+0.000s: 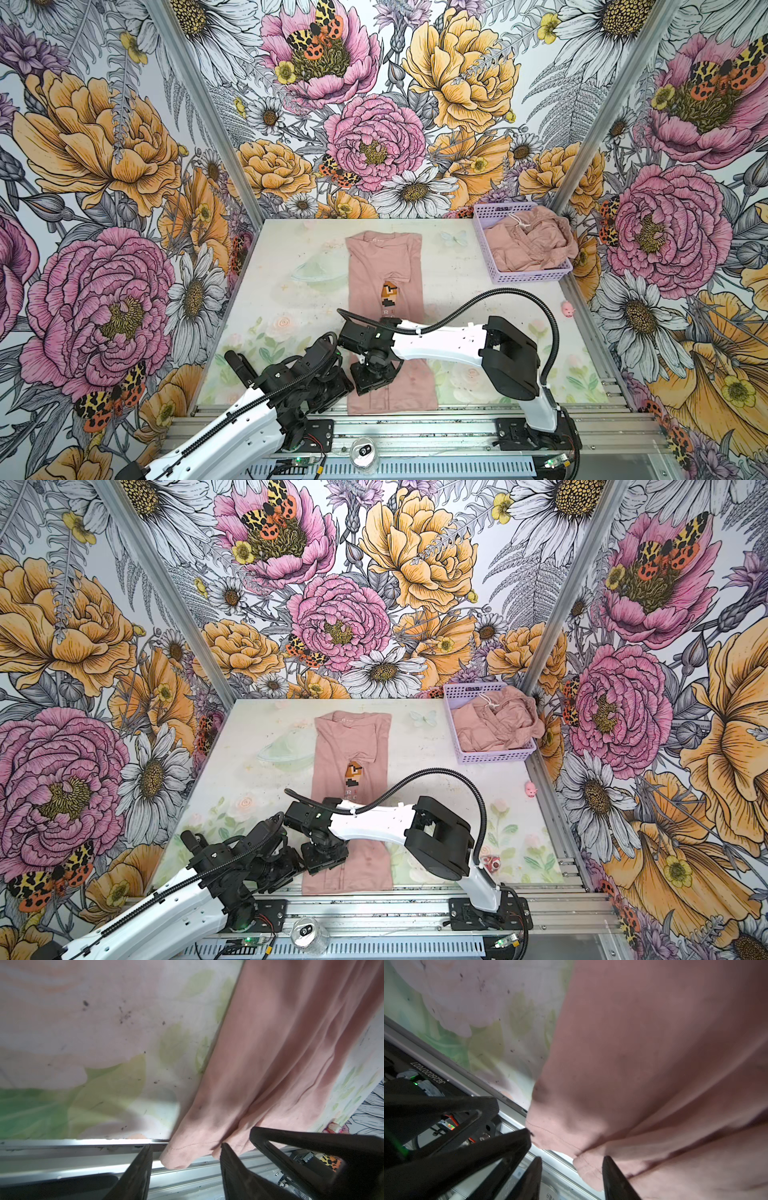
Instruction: Fold and stack the mixed laundry pile
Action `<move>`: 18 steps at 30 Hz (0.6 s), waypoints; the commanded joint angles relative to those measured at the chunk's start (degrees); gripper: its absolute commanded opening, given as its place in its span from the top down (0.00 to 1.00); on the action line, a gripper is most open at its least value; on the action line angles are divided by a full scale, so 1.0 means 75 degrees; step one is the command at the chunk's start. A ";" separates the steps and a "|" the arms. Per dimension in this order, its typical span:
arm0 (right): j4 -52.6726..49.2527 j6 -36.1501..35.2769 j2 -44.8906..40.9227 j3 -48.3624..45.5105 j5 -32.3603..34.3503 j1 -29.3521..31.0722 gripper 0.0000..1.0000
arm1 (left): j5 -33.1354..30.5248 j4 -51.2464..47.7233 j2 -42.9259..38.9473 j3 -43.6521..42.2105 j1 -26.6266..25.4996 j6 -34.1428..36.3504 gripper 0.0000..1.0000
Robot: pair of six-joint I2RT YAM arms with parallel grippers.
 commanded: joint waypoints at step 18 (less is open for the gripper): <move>-0.1626 -0.0017 -0.1253 -0.0667 0.1347 0.0117 0.64 | 0.0141 -0.0295 -0.0187 -0.0197 -0.0021 -0.0208 0.47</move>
